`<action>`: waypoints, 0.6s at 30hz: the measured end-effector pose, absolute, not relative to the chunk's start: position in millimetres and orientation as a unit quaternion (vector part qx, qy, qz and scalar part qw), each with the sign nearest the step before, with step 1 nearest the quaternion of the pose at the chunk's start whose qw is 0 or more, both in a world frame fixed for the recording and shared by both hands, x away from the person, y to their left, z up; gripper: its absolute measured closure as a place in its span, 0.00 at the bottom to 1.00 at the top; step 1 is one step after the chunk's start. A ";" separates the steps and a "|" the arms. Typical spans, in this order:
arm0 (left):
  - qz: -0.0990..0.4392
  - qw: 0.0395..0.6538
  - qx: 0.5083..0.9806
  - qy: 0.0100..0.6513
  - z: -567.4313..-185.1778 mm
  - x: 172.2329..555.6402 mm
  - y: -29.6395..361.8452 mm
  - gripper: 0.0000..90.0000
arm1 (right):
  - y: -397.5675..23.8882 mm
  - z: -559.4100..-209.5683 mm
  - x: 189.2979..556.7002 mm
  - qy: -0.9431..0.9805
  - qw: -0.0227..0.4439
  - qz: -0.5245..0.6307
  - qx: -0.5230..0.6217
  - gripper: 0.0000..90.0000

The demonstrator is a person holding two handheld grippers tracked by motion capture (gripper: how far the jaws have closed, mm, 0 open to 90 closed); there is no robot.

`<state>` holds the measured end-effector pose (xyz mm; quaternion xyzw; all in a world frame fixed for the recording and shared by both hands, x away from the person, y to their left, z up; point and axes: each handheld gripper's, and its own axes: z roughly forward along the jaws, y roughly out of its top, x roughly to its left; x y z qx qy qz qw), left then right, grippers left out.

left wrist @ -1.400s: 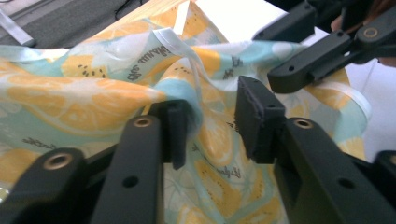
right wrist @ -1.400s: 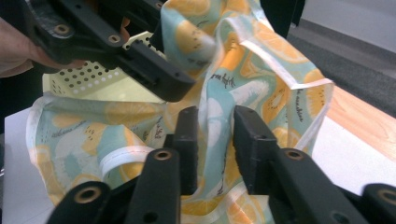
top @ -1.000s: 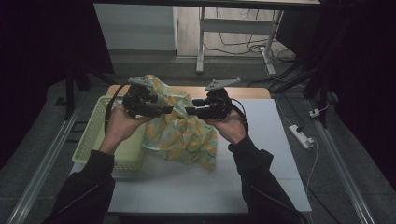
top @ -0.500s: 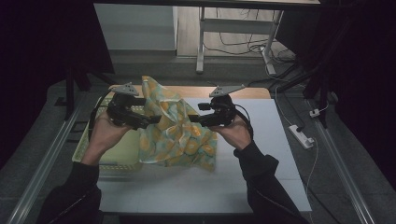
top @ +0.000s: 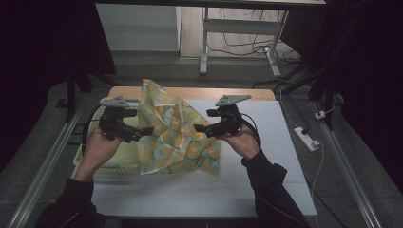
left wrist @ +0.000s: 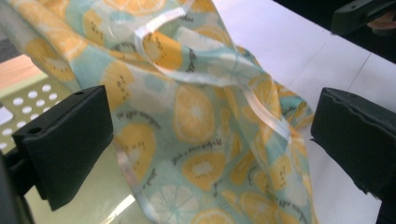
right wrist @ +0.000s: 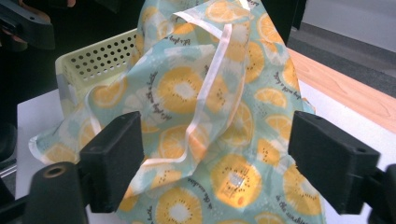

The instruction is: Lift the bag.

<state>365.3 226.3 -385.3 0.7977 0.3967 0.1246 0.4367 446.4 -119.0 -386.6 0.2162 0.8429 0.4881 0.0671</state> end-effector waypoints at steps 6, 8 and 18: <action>0.123 0.444 0.791 0.403 -398.2 356.0 233.5 0.00 | -124.5 -394.6 441.8 0.844 0.071 0.485 0.219 0.12; 0.124 0.443 0.791 0.403 -403.1 352.6 235.0 0.00 | -126.8 -397.8 440.7 0.845 0.072 0.483 0.220 0.10; 0.131 0.454 0.783 0.405 -427.5 335.4 238.8 0.00 | -138.6 -412.0 436.6 0.853 0.094 0.465 0.217 0.03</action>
